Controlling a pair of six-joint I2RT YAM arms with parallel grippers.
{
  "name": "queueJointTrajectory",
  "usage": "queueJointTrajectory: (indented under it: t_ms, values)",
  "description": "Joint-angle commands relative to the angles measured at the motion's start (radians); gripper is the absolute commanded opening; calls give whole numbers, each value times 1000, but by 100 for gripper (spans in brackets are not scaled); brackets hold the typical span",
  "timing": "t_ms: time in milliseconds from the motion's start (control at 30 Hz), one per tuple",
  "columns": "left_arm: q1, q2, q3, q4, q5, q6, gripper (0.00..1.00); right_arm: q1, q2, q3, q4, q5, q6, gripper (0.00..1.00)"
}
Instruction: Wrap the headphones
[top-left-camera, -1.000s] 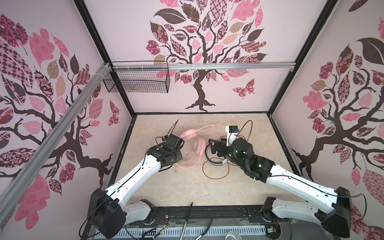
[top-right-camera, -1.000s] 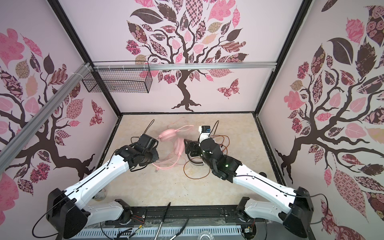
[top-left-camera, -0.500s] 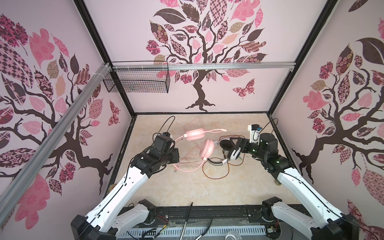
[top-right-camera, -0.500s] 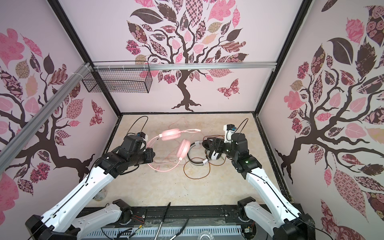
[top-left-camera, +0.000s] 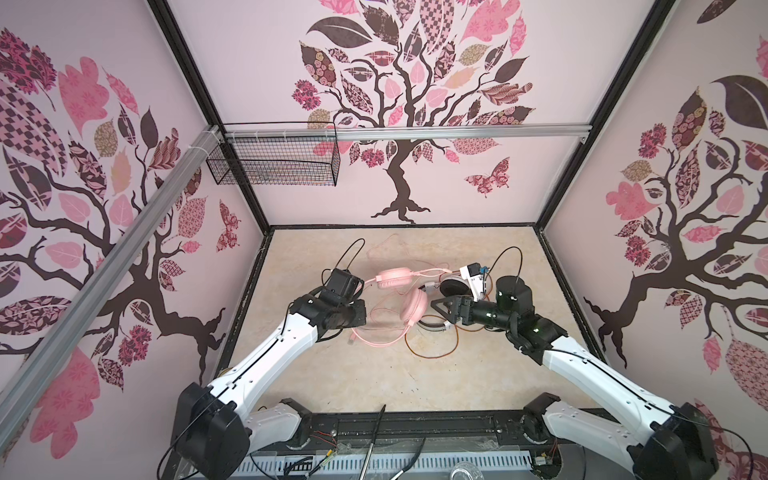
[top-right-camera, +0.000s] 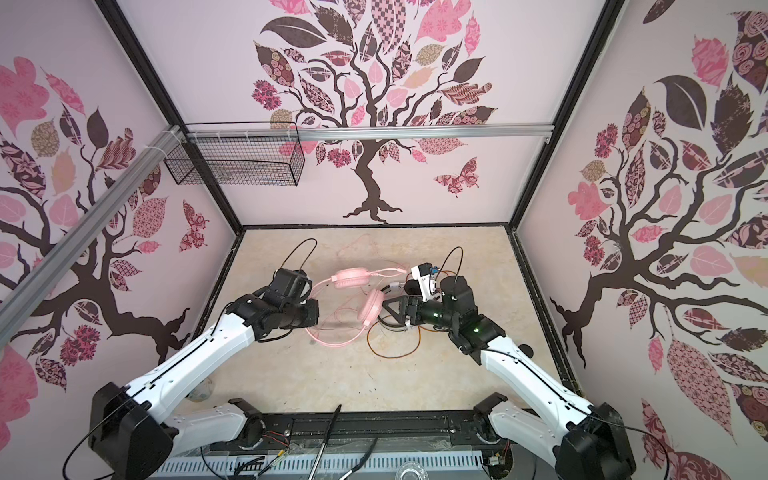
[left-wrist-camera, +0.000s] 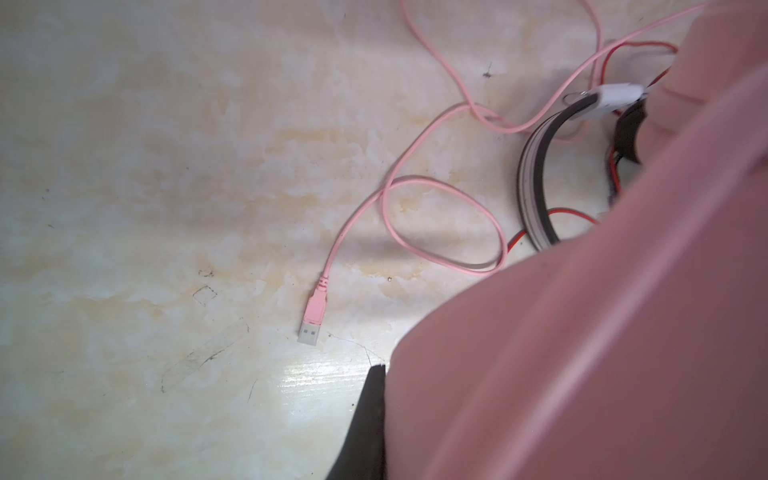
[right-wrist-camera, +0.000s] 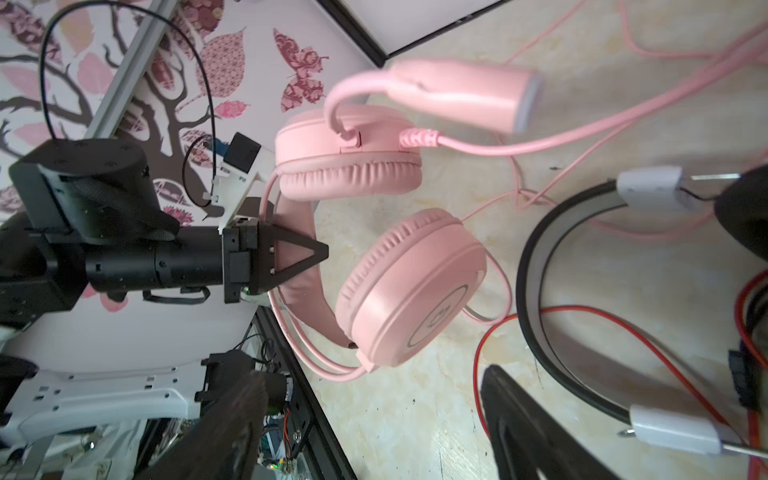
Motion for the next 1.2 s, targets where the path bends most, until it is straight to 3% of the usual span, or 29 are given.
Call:
queueJointTrajectory:
  t_ms: [0,167,333,467,700,1067,1167]
  values:
    - [5,10,-11,130,34,-36,0,63,34,-38,-18,164,143,86]
    - [1,107,-53,282,145,-118,0,101,40,-51,6,283,243,95]
    - [-12,203,-66,367,155,-127,0,122,115,33,-115,423,271,100]
    - [-33,239,-71,387,104,-125,0,135,219,124,-258,535,367,100]
    - [-144,261,-24,331,-71,-94,0,217,378,277,-333,614,417,99]
    - [-153,221,-34,311,-109,-76,0,230,510,352,-394,704,485,75]
    - [-154,219,-34,314,-103,-73,0,231,519,353,-389,718,481,60]
